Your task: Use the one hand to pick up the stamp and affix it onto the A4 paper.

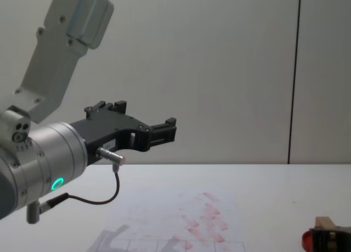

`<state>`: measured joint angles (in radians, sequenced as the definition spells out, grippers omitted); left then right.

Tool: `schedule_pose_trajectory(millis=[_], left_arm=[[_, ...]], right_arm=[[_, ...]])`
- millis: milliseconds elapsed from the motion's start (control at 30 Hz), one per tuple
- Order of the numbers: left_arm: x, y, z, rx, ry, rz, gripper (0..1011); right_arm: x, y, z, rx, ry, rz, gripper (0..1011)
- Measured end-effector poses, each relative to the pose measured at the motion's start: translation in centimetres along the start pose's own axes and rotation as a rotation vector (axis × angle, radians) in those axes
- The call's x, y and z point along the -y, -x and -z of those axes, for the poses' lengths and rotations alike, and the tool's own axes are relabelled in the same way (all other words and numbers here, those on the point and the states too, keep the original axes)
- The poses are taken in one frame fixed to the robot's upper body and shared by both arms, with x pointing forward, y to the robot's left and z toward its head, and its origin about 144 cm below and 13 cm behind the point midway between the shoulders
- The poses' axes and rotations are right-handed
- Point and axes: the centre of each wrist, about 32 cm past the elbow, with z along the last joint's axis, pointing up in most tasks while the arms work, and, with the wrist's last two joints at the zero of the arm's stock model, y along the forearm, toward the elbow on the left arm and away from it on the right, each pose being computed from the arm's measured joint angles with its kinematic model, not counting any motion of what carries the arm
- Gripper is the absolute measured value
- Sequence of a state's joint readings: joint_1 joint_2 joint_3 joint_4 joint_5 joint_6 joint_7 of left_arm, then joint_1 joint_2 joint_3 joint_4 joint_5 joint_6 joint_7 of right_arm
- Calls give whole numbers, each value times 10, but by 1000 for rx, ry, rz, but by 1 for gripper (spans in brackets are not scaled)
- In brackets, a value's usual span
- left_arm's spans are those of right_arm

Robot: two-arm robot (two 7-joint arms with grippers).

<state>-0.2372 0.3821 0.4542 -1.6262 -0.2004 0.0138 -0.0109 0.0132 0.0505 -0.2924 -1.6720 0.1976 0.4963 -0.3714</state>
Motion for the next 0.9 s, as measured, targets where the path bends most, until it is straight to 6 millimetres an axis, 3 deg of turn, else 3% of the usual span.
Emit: schedule_pose_trajectory(millis=[367, 900], left_arm=[[0, 0, 0, 0, 0, 0, 993], [0, 0, 0, 0, 0, 0, 993]], right_arm=[[0, -3, -1, -39, -26, 6, 220], [5, 2, -33, -11, -177, -102, 220]])
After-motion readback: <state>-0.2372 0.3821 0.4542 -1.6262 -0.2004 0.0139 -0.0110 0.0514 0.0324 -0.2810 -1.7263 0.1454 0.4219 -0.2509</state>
